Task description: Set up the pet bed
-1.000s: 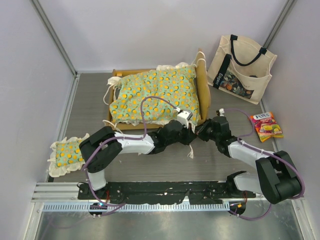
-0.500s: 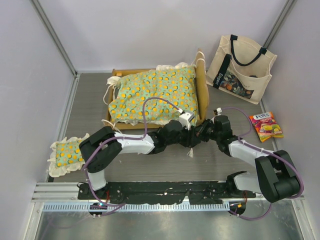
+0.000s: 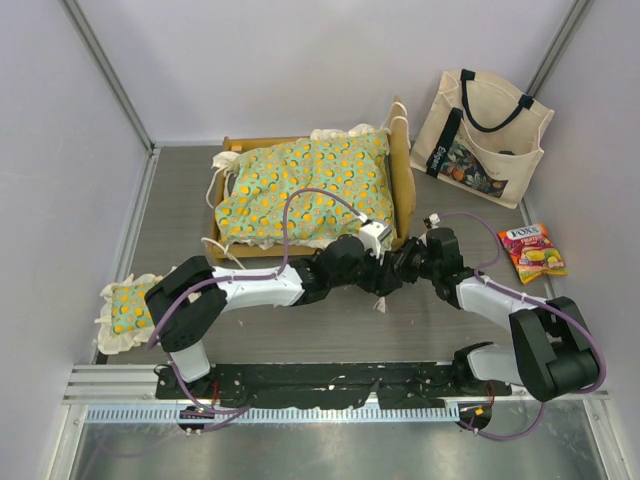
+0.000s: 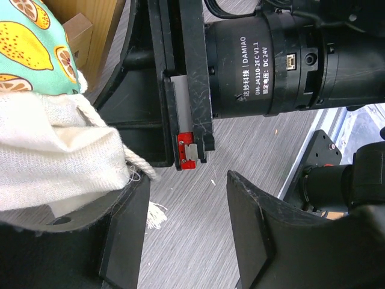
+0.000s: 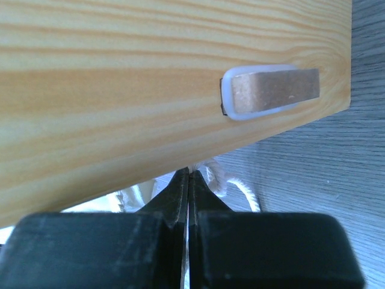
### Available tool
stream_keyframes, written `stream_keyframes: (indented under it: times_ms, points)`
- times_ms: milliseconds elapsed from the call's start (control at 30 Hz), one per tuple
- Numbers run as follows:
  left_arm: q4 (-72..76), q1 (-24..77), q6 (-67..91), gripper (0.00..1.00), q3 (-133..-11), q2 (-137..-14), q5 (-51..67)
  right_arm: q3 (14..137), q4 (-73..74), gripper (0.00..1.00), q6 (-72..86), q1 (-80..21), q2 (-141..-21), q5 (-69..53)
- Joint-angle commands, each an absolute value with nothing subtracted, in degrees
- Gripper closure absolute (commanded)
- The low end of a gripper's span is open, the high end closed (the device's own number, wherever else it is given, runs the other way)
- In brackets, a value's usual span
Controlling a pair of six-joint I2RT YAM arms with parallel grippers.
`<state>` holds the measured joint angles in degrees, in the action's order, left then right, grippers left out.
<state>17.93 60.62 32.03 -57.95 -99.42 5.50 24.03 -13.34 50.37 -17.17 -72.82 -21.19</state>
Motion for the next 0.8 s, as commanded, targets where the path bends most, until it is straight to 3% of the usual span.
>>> stream_keyframes:
  times_ms: [0,467,567,767]
  points:
    - [16.2,60.8,30.3,0.43,-61.0,-96.9,5.8,26.7,-14.6,0.99,48.9,-17.8,-73.2,-22.4]
    - [9.1,60.8,28.4,0.23,-63.9,-96.9,3.3,26.9,-15.0,0.99,49.0,-17.8,-74.0,-22.8]
    - [6.9,60.7,27.2,0.31,-65.7,-97.8,4.6,27.1,-14.9,0.99,49.0,-17.8,-74.1,-22.8]
    - [4.7,60.8,27.5,0.32,-65.0,-95.7,1.6,27.2,-15.3,0.99,49.0,-17.9,-74.5,-22.7]
